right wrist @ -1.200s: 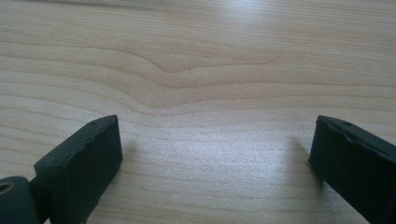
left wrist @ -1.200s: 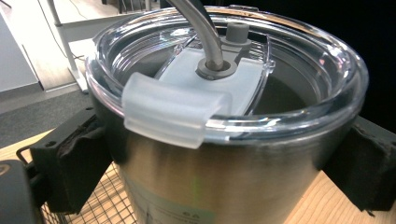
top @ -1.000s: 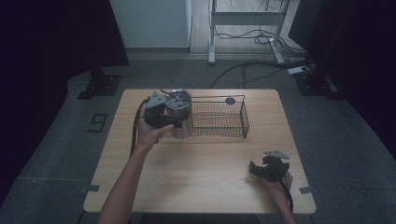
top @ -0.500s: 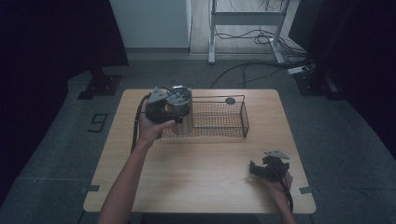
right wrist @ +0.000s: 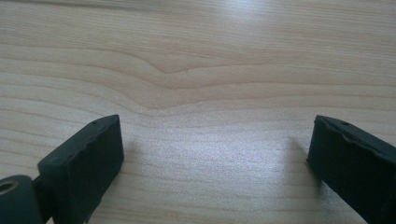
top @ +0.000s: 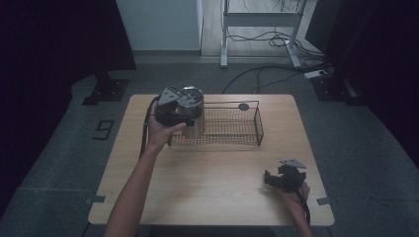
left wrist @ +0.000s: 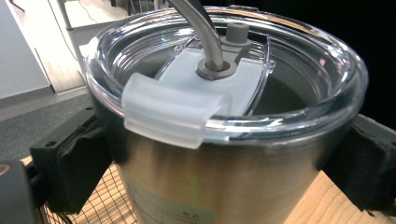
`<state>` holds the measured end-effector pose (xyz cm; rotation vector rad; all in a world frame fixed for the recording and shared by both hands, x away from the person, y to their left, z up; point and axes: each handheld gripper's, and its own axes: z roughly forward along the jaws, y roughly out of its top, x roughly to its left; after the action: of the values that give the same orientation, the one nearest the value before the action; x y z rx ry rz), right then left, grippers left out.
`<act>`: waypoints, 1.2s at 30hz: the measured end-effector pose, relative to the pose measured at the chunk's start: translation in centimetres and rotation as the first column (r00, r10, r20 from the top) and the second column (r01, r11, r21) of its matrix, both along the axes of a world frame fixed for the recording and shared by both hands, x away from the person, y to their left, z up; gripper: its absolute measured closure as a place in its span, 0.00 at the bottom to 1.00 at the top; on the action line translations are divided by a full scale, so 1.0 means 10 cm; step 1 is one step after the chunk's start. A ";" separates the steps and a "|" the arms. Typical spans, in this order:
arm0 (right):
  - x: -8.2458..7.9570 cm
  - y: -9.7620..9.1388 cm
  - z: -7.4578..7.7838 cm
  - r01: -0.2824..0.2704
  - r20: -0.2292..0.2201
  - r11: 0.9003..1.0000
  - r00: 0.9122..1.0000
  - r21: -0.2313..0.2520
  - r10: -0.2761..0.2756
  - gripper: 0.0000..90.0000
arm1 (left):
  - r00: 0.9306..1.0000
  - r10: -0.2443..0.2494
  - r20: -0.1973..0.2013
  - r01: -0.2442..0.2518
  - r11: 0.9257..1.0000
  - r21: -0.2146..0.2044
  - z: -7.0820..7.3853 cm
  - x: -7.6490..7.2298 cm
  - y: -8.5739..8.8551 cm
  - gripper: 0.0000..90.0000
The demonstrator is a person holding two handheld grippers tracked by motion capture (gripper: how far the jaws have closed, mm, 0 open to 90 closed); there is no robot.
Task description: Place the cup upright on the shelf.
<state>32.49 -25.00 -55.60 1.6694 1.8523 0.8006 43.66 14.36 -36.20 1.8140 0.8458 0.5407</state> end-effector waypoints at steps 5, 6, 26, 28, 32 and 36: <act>0.00 0.00 0.00 0.000 0.000 1.000 1.000 0.000 0.000 0.04 | 1.000 0.001 -0.003 -0.001 1.000 0.002 0.00 0.05 -0.03 0.05; 0.00 0.00 0.00 0.000 0.001 1.000 1.000 -0.001 0.000 0.04 | 1.000 0.003 -0.004 -0.003 1.000 0.006 -0.01 0.06 -0.03 0.05; 0.00 0.00 0.00 0.002 0.001 1.000 1.000 0.001 -0.002 0.04 | 1.000 0.020 -0.014 -0.020 1.000 -0.006 -0.04 0.25 -0.06 0.05; -0.01 0.00 0.00 0.001 0.001 1.000 1.000 0.000 -0.001 0.04 | 1.000 0.024 -0.017 -0.024 1.000 -0.006 -0.06 0.27 -0.06 0.05; -0.01 0.00 0.00 0.002 0.002 1.000 1.000 0.000 -0.002 0.04 | 0.999 0.039 -0.031 -0.039 0.999 0.000 -0.09 0.34 -0.05 0.05; -0.01 0.00 0.00 0.001 0.002 1.000 1.000 0.000 -0.001 0.04 | 0.998 0.047 -0.035 -0.047 0.999 0.004 -0.10 0.40 -0.05 0.05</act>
<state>32.43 -25.04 -55.60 1.6692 1.8496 0.8012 47.65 13.85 -37.20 1.8148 0.9142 0.5417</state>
